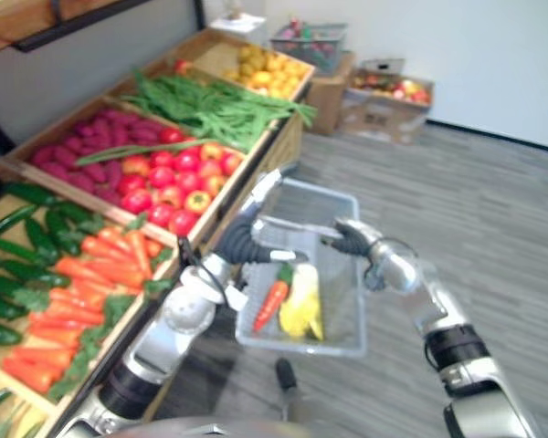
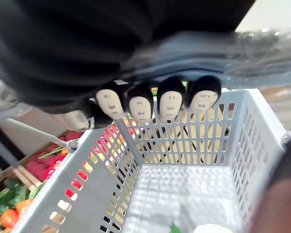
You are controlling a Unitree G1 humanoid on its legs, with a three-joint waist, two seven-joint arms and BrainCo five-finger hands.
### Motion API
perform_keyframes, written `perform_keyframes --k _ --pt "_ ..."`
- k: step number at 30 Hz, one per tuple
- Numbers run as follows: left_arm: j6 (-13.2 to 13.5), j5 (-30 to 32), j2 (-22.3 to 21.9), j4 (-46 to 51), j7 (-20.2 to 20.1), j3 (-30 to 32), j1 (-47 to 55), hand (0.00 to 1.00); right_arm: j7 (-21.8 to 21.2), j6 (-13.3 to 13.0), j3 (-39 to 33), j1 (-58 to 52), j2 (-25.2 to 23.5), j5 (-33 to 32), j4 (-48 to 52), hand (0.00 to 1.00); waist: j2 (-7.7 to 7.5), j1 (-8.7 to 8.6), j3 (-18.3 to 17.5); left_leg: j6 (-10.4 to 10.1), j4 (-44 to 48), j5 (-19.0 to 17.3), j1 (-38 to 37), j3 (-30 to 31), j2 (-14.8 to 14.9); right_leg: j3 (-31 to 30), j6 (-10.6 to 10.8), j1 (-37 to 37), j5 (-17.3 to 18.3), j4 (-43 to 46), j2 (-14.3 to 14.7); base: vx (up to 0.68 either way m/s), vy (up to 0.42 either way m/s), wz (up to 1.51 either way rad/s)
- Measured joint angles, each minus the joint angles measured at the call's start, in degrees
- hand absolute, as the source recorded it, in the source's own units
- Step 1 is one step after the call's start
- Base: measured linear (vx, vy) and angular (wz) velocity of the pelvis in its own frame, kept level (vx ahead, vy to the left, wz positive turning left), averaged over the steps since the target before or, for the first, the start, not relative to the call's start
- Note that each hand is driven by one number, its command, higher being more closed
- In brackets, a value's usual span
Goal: Pick vegetable in the basket
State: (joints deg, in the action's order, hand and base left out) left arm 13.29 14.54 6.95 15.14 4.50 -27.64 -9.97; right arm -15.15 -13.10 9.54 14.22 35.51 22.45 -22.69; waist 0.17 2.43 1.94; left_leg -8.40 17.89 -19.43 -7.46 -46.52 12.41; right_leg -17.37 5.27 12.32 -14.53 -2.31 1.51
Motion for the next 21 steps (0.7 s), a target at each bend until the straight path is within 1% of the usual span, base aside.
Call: perform_keyframes --k 3,4,5,7,8,9,11,12,14,15,16,18,19,21 --pt "0.01 -3.21 0.38 2.78 0.16 2.29 0.03 0.00 1.58 1.97 -4.43 -3.96 -2.68 0.08 -6.45 1.00 0.02 1.01 -0.20 0.99 -1.37 1.39 1.51 4.85 -1.28 4.08 0.10 -0.91 0.14 -0.76 -2.44 -0.03 0.002 0.82" --pt "0.03 -4.33 1.01 3.84 0.24 3.05 0.14 0.00 2.26 3.12 -6.02 -5.59 -3.57 0.12 -8.59 1.00 0.08 1.06 -0.27 1.14 -1.86 1.85 2.31 7.09 -1.80 6.31 0.28 -1.53 0.48 -0.94 -3.54 -0.04 0.006 1.14" --pt "0.06 -5.64 2.17 5.16 0.30 3.56 0.15 0.00 2.75 3.59 -8.40 -7.23 -4.59 0.21 -10.63 1.00 -0.01 1.40 -0.59 1.58 -1.91 2.23 3.47 9.80 -2.03 8.57 0.25 -1.81 0.69 -1.02 -4.45 -0.05 0.004 1.16" --pt "0.36 -7.11 3.63 7.19 0.35 4.62 0.69 0.00 4.12 4.09 -11.28 -9.07 -5.88 0.29 -13.60 1.00 -0.34 1.82 -1.12 2.08 -2.45 3.12 5.02 13.10 -2.68 11.44 0.14 -2.02 1.10 -1.15 -5.73 -0.03 -0.003 0.98" --pt "0.51 -7.66 4.51 8.40 0.51 5.75 1.24 0.00 5.19 4.33 -13.88 -10.44 -7.16 0.27 -15.68 1.00 -0.52 1.69 -1.17 2.58 -3.01 3.77 5.63 15.72 -3.17 14.12 0.12 -2.94 1.36 -1.64 -6.67 -0.01 -0.009 1.21" --pt "0.59 -7.70 5.01 10.02 1.09 7.72 2.18 0.00 6.49 4.99 -16.75 -12.27 -8.97 0.19 -18.18 1.00 -0.81 2.06 -1.62 2.81 -3.64 4.51 6.32 18.24 -3.57 16.88 0.11 -3.88 1.66 -1.97 -7.51 -0.01 -0.009 1.16" --pt "1.05 -8.30 6.20 12.69 2.06 10.71 3.98 0.00 7.88 5.31 -19.04 -13.76 -10.99 0.10 -21.18 1.00 -1.15 2.89 -2.28 3.14 -4.45 5.31 6.97 20.91 -4.05 19.11 -0.02 -4.49 2.22 -2.09 -8.19 0.01 -0.013 0.87" --pt "1.78 -9.46 7.10 14.14 2.27 12.46 5.07 0.00 8.88 5.33 -20.24 -14.58 -12.18 0.11 -23.44 1.00 -1.44 2.74 -2.85 3.30 -5.52 6.15 7.56 23.01 -4.70 21.08 -0.01 -4.86 2.57 -2.27 -8.92 0.02 -0.008 0.79" --pt "2.30 -9.82 7.51 15.95 2.68 15.09 6.21 0.00 9.87 5.32 -21.74 -15.61 -12.53 0.12 -25.86 1.00 -1.57 2.88 -2.93 3.57 -7.20 7.34 7.78 25.47 -5.75 23.56 0.27 -5.78 2.88 -2.80 -9.90 0.02 0.015 0.79" --pt "2.64 -9.82 7.91 17.23 3.23 16.76 7.14 0.00 10.59 5.30 -23.39 -15.85 -13.22 0.12 -28.23 1.00 -1.99 2.77 -3.42 3.67 -8.17 8.24 8.43 27.10 -6.30 25.08 0.24 -5.79 2.98 -2.88 -10.47 0.03 0.022 0.73" --pt "2.74 -9.81 8.14 17.86 3.48 17.62 7.47 0.00 11.01 5.29 -24.40 -15.91 -13.54 0.10 -29.50 1.00 -1.81 2.74 -3.60 3.49 -8.81 8.77 8.46 27.93 -6.62 25.77 0.27 -5.93 3.09 -2.92 -10.70 0.04 0.016 0.69" --pt "3.00 -9.74 8.45 19.10 4.58 22.55 8.86 0.00 12.27 5.34 -27.93 -16.22 -14.57 0.04 -34.03 1.00 -2.03 2.79 -3.53 3.72 -11.14 10.50 8.50 30.57 -7.63 28.33 0.31 -6.90 3.22 -3.62 -11.48 0.04 0.006 0.60" --pt "3.01 -9.73 8.43 19.17 4.93 24.16 9.56 0.00 12.52 5.40 -28.69 -16.25 -14.82 0.05 -34.93 1.00 -1.93 2.82 -3.59 3.90 -11.80 10.98 8.48 31.20 -7.85 28.79 0.33 -6.92 3.25 -3.63 -11.58 0.03 -0.006 0.49" --pt "2.98 -9.69 7.44 19.18 6.50 29.51 12.63 0.00 13.53 5.42 -30.11 -16.77 -15.63 0.01 -37.55 1.00 -1.96 2.75 -3.57 4.26 -13.52 12.32 8.66 32.89 -8.42 30.28 0.54 -6.95 3.57 -3.64 -11.77 0.04 -0.021 0.40"
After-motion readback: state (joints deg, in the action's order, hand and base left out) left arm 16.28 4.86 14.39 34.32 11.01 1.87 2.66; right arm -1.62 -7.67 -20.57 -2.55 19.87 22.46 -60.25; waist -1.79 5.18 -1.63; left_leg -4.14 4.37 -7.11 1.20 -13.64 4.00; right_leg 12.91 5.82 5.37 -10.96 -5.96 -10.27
